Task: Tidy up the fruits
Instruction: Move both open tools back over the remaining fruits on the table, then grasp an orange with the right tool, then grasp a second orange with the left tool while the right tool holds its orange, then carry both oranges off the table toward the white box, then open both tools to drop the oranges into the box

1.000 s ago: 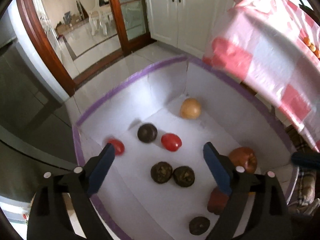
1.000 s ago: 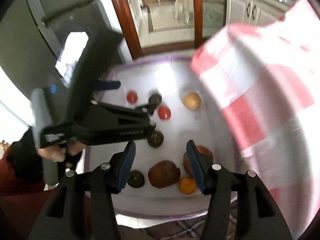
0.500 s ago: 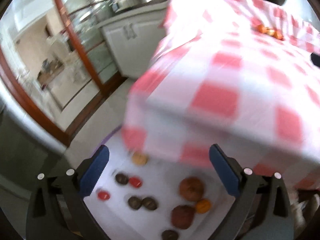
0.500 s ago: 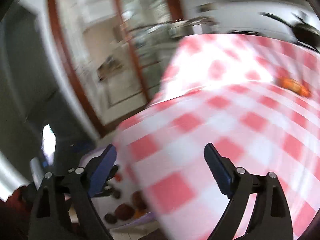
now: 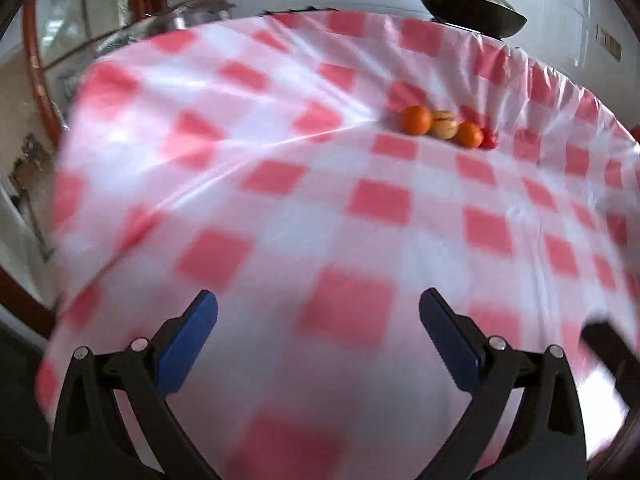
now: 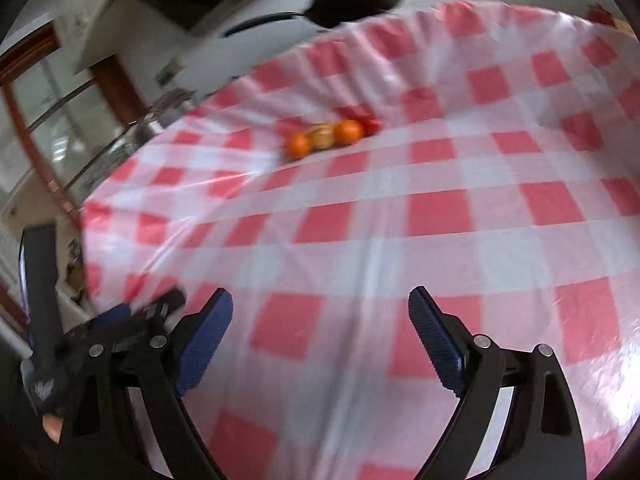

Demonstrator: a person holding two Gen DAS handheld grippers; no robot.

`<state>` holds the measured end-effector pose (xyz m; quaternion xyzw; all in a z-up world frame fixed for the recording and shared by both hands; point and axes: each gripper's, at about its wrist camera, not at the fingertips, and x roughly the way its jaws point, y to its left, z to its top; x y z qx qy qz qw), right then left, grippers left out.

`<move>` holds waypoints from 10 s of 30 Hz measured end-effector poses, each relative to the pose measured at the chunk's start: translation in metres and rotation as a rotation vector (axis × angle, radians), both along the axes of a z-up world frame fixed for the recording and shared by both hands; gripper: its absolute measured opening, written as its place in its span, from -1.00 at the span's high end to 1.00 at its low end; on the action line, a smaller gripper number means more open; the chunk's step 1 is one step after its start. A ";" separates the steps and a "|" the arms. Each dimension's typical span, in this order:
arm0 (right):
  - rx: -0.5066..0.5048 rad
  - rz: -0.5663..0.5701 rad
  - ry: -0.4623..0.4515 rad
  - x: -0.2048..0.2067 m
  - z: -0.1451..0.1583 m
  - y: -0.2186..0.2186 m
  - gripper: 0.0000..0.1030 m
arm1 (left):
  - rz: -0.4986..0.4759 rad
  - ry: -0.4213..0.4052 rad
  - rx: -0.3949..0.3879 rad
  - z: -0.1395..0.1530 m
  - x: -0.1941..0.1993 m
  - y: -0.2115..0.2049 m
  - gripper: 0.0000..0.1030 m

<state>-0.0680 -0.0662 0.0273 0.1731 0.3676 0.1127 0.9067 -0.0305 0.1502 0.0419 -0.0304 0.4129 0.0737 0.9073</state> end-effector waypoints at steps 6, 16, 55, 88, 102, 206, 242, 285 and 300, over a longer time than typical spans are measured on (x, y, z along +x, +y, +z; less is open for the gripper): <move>-0.010 -0.057 0.025 0.029 -0.009 -0.026 -0.69 | 0.008 -0.040 -0.088 -0.007 0.079 -0.035 -0.96; 0.043 -0.101 0.061 0.058 -0.022 -0.031 -0.69 | 0.031 -0.052 -0.176 -0.018 0.142 -0.029 -0.96; -0.286 -0.123 0.136 0.286 -0.025 0.025 -0.51 | -0.055 -0.030 -0.392 -0.029 0.133 -0.005 -0.96; -0.204 -0.098 0.115 0.259 -0.021 -0.039 0.05 | -0.062 -0.029 -0.395 -0.028 0.130 -0.006 -0.96; -0.231 -0.005 0.039 0.250 -0.016 0.006 -0.12 | -0.063 -0.027 -0.394 -0.029 0.131 -0.005 -0.96; 0.051 0.239 0.038 -0.035 -0.011 0.091 0.21 | 0.057 -0.215 0.062 0.029 -0.219 0.098 0.23; -0.031 0.425 -0.036 -0.075 -0.008 0.138 0.20 | 0.066 -0.080 0.060 -0.028 -0.213 0.129 0.15; -0.592 1.380 0.172 -0.276 -0.157 0.402 0.19 | 0.443 0.340 -0.035 -0.170 -0.364 0.269 0.13; -0.463 1.320 0.133 -0.259 -0.121 0.382 -0.08 | 0.448 0.279 0.045 -0.142 -0.356 0.266 -0.52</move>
